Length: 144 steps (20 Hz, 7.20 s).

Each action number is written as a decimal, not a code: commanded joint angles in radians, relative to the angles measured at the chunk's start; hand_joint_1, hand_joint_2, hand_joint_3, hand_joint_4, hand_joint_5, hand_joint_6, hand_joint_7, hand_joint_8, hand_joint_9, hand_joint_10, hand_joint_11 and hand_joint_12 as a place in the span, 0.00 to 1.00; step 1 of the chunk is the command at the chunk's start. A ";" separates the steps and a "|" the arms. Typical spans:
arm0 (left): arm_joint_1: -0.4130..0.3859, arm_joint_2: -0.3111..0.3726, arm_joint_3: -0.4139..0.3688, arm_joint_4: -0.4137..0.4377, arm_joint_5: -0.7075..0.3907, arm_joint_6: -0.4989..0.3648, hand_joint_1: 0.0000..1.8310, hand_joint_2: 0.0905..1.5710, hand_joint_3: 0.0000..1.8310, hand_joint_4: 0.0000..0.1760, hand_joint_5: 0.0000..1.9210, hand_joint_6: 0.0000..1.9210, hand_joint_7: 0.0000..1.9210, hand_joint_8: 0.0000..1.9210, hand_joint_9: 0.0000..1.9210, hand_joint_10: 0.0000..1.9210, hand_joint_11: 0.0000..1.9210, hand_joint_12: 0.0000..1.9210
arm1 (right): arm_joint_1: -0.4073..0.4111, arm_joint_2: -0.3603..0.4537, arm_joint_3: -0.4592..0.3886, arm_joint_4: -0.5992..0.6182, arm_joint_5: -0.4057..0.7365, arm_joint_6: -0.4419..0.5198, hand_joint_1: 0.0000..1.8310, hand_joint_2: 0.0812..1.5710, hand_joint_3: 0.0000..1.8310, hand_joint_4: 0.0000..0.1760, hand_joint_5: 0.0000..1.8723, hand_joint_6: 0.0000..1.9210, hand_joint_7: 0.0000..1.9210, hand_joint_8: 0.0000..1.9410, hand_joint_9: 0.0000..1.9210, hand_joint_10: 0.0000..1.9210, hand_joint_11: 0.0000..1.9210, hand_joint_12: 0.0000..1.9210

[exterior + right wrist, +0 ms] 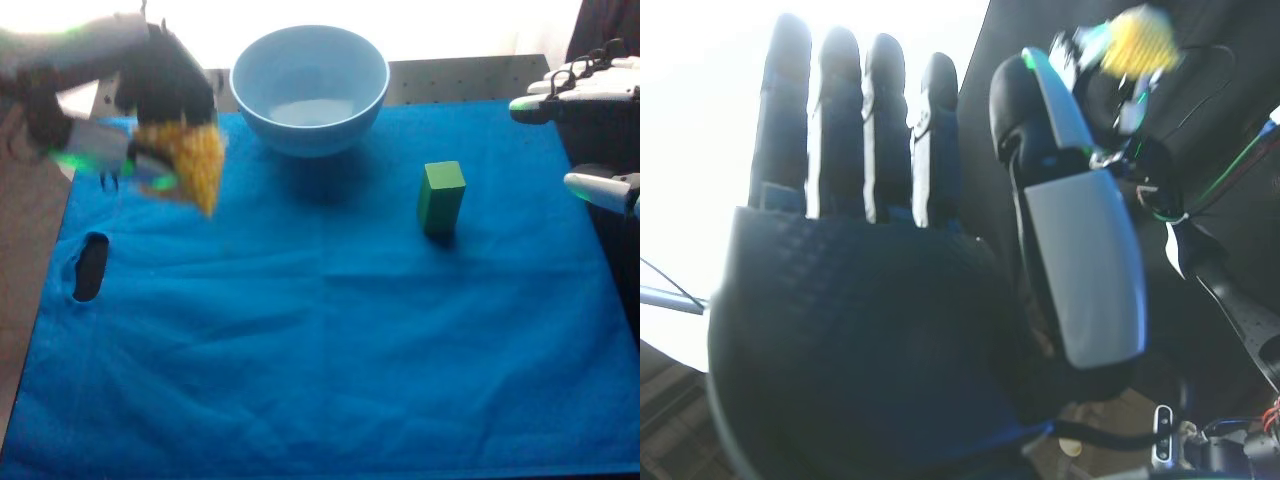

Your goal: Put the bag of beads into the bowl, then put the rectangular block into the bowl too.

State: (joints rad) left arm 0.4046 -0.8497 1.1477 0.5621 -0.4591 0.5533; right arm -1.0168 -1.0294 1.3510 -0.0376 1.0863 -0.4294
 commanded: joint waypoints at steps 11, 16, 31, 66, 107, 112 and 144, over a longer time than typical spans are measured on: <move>-0.163 -0.324 0.298 -0.079 0.051 0.041 0.74 0.65 0.00 0.00 0.52 0.47 0.63 0.30 0.58 0.43 0.45 0.63 | 0.019 -0.021 0.025 0.029 0.117 0.004 0.47 0.84 0.00 0.29 0.29 0.00 0.24 0.00 0.19 0.00 0.09 0.15; -0.163 -0.459 0.426 -0.142 0.151 0.117 0.68 0.67 0.00 0.10 0.53 0.47 0.58 0.41 0.58 0.24 0.42 0.62 | 0.037 -0.040 0.040 0.011 0.116 0.004 0.47 0.84 0.00 0.21 0.30 0.00 0.26 0.00 0.19 0.00 0.06 0.16; -0.095 -0.305 0.303 -0.266 0.038 0.173 0.45 0.60 0.00 0.99 0.16 0.00 0.19 0.00 0.14 0.00 0.00 0.36 | 0.053 -0.043 0.041 -0.029 0.110 0.004 0.52 0.83 0.00 0.09 0.36 0.00 0.24 0.00 0.18 0.00 0.05 0.23; 0.402 0.055 -0.139 -0.559 -0.498 0.252 0.41 0.59 0.01 0.45 0.08 0.00 0.06 0.00 0.00 0.00 0.00 0.00 | 0.265 -0.186 0.128 -0.230 -0.086 0.004 0.54 0.61 0.00 0.21 0.34 0.00 0.29 0.00 0.25 0.00 0.00 0.55; 0.477 0.032 -0.139 -0.612 -0.534 0.247 0.40 0.60 0.00 0.28 0.09 0.00 0.06 0.00 0.00 0.00 0.00 0.00 | 0.388 -0.100 0.058 -0.255 0.076 0.004 0.69 0.68 0.00 0.00 0.64 0.17 0.49 0.68 0.47 0.91 0.43 1.00; 0.477 0.030 -0.139 -0.613 -0.534 0.247 0.39 0.59 0.00 0.43 0.09 0.00 0.07 0.00 0.01 0.00 0.01 0.01 | 0.517 -0.161 0.144 -0.249 0.059 0.004 0.66 0.61 0.00 0.00 0.69 0.23 0.64 0.96 0.75 1.00 0.78 1.00; 0.517 0.036 -0.152 -0.659 -0.714 0.204 0.34 0.61 0.00 0.79 0.08 0.00 0.09 0.00 0.04 0.01 0.00 0.00 | 0.272 -0.181 0.091 0.048 0.214 0.004 0.32 0.53 0.01 1.00 0.00 0.00 0.00 0.00 0.00 0.00 0.00 0.00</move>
State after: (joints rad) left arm 0.9356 -0.8181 0.9932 -0.0776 -1.0523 0.7628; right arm -0.7742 -1.2076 1.4273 -0.0246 1.1423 -0.4305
